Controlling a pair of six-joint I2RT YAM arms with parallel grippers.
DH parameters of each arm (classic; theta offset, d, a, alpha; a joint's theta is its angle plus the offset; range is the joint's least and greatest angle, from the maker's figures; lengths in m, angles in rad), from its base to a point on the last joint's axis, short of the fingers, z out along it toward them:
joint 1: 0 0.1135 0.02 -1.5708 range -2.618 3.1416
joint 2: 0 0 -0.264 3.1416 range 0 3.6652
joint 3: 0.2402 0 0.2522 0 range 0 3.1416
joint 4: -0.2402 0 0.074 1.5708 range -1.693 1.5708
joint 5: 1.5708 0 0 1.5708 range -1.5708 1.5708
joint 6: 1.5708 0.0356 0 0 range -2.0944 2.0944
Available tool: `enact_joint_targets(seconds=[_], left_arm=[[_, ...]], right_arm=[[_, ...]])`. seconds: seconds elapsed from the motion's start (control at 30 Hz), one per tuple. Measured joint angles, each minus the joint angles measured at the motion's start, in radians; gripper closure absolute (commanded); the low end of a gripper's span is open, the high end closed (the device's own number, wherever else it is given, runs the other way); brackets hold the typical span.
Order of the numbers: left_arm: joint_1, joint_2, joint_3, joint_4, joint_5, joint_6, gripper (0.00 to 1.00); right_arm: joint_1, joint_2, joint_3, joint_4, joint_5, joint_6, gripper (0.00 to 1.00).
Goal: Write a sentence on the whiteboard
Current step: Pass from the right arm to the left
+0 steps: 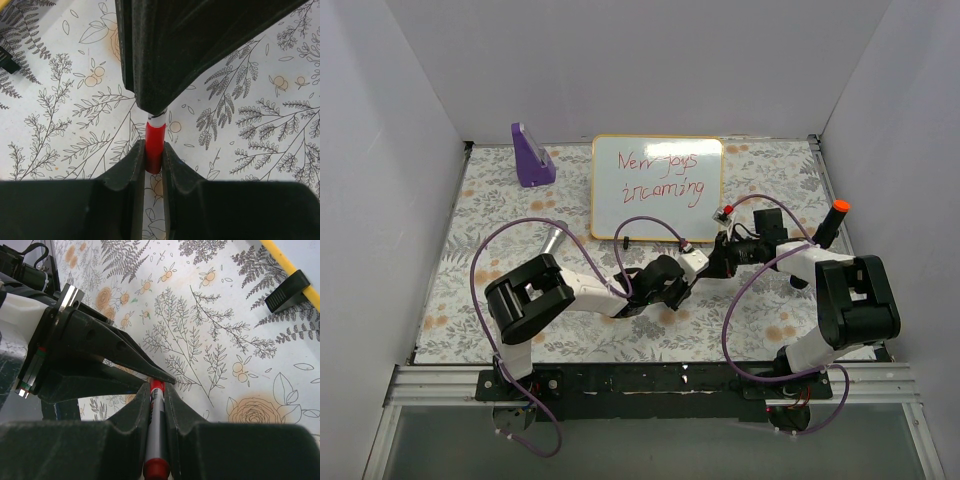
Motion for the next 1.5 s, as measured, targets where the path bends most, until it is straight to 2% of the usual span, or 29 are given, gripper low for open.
enact_joint_targets(seconds=[0.9, 1.07, 1.3, 1.5], left_arm=[[0.02, -0.01, -0.014, -0.004, 0.075, 0.04, 1.0], [0.021, -0.085, -0.084, 0.014, 0.088, 0.003, 1.0], [0.018, -0.273, -0.221, 0.046, 0.154, -0.092, 1.0], [0.017, -0.361, -0.253, 0.041, 0.185, -0.144, 1.0]], right_arm=[[0.027, 0.024, 0.01, 0.011, 0.002, -0.006, 0.99], [0.052, 0.013, 0.038, -0.056, -0.032, -0.034, 0.99], [0.072, -0.052, 0.053, -0.168, -0.131, -0.061, 0.99], [0.073, -0.094, 0.086, -0.27, -0.196, -0.128, 0.99]])
